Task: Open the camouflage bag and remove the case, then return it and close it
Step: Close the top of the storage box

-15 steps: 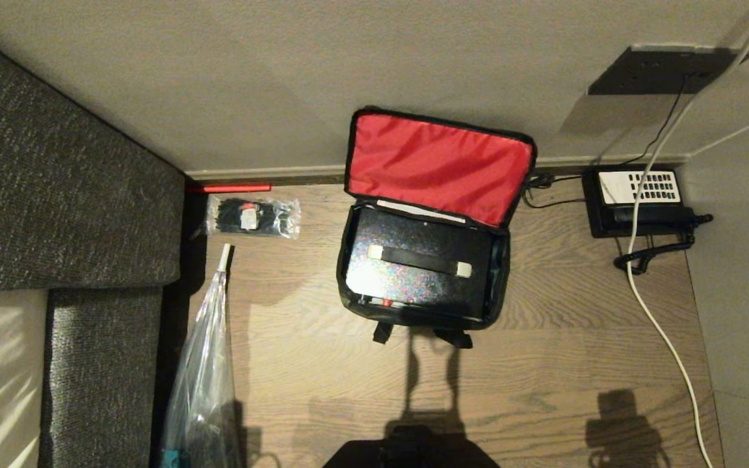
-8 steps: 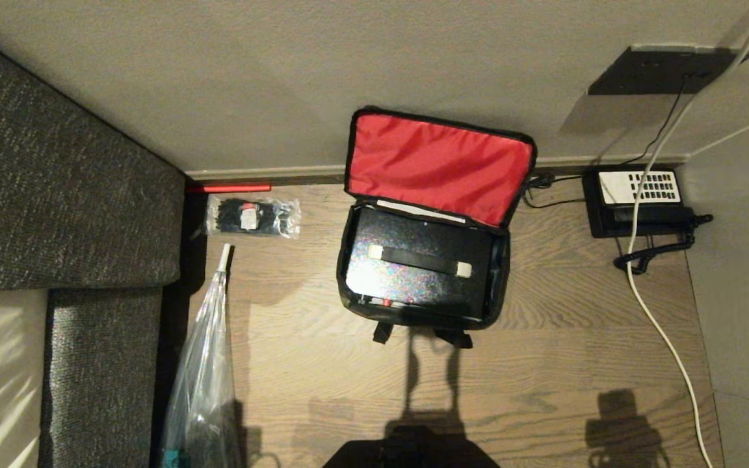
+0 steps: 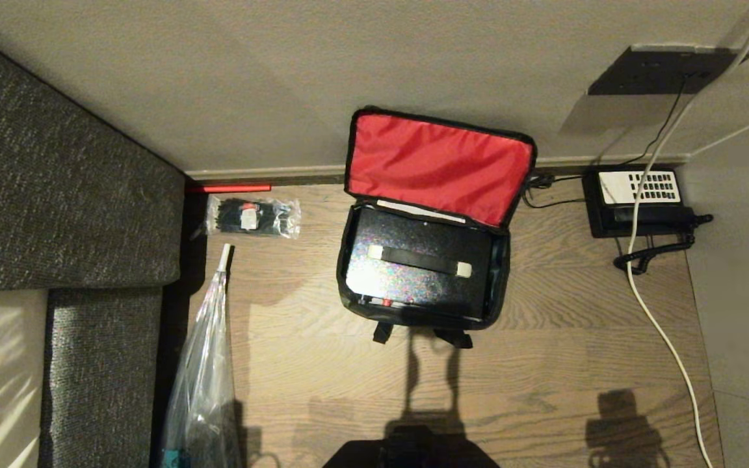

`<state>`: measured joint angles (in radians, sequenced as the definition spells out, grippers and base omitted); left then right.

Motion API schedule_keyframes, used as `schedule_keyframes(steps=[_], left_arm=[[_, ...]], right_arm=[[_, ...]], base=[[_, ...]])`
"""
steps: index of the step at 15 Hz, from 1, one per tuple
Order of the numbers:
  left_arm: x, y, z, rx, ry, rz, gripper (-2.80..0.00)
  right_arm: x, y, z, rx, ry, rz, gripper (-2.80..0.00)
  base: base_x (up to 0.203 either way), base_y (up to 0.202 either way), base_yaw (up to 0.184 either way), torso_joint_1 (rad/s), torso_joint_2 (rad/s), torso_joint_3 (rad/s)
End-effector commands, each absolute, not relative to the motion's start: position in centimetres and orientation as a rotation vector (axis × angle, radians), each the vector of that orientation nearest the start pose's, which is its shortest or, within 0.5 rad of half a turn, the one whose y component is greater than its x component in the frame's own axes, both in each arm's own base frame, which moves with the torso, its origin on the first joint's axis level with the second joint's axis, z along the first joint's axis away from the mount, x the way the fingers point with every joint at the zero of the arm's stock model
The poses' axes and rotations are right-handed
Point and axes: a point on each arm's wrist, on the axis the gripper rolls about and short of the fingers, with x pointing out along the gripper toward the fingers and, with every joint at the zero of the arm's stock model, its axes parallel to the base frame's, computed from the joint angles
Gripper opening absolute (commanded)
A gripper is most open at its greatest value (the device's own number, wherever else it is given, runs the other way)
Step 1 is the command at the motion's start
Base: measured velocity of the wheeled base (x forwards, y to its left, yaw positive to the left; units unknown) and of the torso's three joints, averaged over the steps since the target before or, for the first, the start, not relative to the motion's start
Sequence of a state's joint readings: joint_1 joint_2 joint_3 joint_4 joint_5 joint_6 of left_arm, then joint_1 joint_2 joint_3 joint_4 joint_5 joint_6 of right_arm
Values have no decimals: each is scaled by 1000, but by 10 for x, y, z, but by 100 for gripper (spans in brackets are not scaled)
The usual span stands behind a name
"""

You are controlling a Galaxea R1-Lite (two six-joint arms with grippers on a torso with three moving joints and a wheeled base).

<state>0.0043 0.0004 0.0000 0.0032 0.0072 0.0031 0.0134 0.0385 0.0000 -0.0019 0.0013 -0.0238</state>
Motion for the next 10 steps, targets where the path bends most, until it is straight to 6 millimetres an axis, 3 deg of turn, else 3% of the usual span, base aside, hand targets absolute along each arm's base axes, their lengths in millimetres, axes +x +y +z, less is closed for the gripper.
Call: schedule_keyframes(steps=[1,10], left_arm=[[-23,0,74,3,5,14,-280],[-23,0,74,3,5,12,-280]], right_arm=[[-20,0,77,-25,38,16,-280],[-20,0,77,-25,40,16,-280]], base=[[0,0,0,0,0,0],[0,0,0,0,0,0]])
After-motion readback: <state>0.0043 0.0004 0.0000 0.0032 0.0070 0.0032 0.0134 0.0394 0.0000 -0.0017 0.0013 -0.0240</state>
